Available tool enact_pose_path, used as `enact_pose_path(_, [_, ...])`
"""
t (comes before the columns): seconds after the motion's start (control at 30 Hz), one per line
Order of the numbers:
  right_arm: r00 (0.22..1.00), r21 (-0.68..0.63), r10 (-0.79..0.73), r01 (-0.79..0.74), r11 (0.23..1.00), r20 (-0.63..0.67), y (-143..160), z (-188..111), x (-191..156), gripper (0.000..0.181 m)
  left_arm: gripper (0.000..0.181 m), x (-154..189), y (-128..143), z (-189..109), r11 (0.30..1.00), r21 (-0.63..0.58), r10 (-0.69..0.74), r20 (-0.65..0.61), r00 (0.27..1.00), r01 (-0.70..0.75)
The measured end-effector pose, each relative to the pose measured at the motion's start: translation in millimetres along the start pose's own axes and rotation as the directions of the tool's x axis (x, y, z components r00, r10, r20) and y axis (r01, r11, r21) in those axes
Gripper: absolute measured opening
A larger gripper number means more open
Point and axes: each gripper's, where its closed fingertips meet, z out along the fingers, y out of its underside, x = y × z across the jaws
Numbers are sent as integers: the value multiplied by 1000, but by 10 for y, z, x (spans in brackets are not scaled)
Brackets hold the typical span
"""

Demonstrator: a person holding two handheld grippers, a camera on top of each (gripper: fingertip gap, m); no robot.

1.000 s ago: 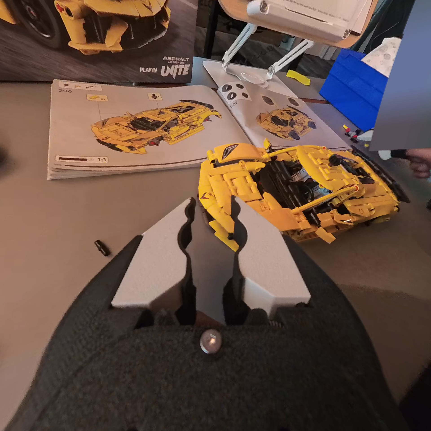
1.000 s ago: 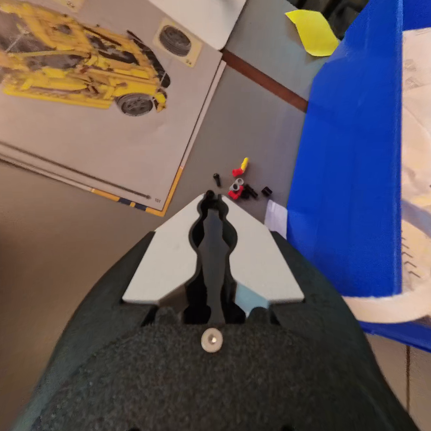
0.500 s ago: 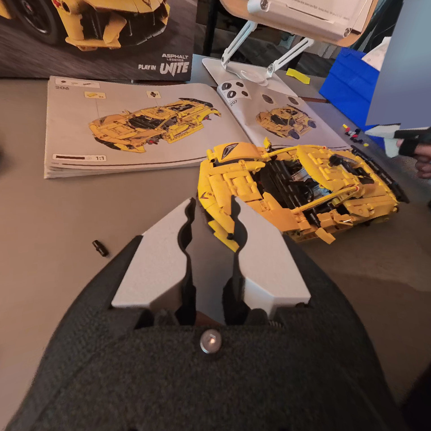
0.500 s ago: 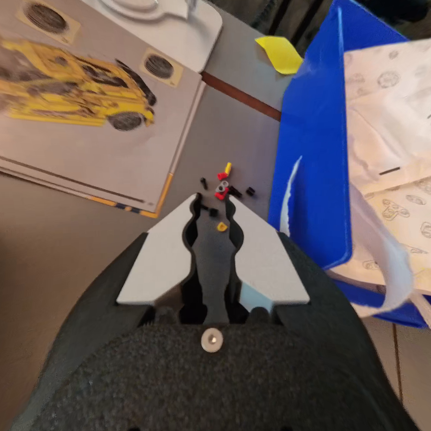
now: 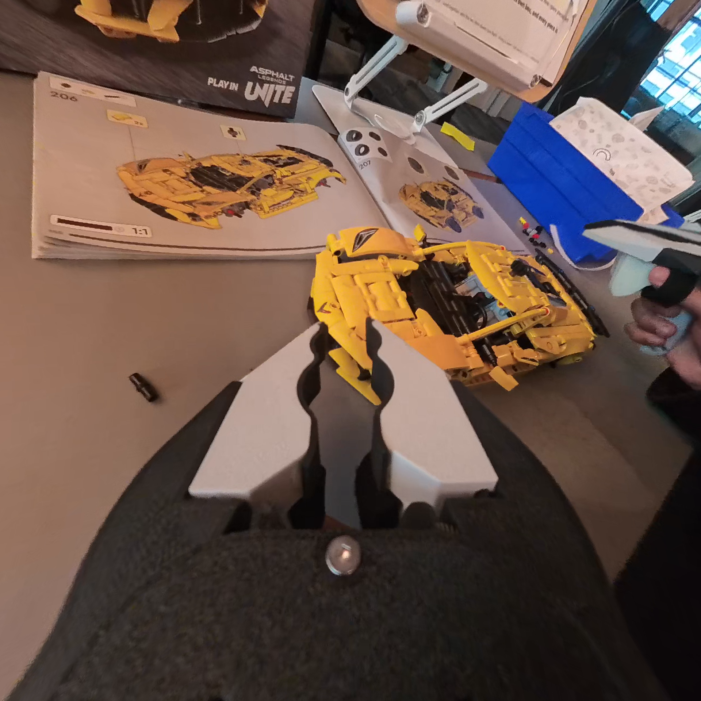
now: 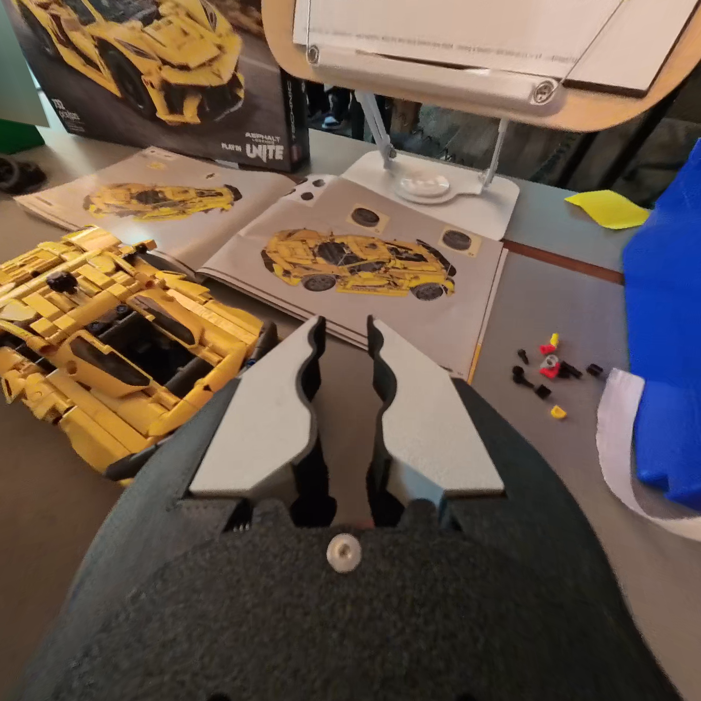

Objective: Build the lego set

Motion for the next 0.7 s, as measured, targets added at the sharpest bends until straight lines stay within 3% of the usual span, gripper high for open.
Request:
enact_pose_path(0.17, [999, -6, 46, -46, 999, -8, 36, -24, 82, 19, 24, 9, 14, 21, 1000, -6, 3, 8, 1000, -3])
enact_pose_path(0.4, [998, 21, 63, -62, 998, -8, -13, -77, 96, 17, 33, -31, -80, -9, 989, 80, 114, 86, 990, -121])
enact_pose_path(0.53, [999, 29, 32, -32, 999, -3, -37, -98, 33, 16, 33, -12, -164, -117, 985, 139, 91, 67, 994, -99])
enact_pose_path(0.63, [1000, 8, 7, -7, 1000, -7, 11, -102, 14, 16, 33, -117, -98, -316, 990, 51, 128, 102, 986, -134])
enact_pose_path(0.7, [1000, 12, -1, 1, 1000, -13, 7, -108, 14, 15, 35, -431, -117, -507, 986, -29, 167, 229, 959, -165])
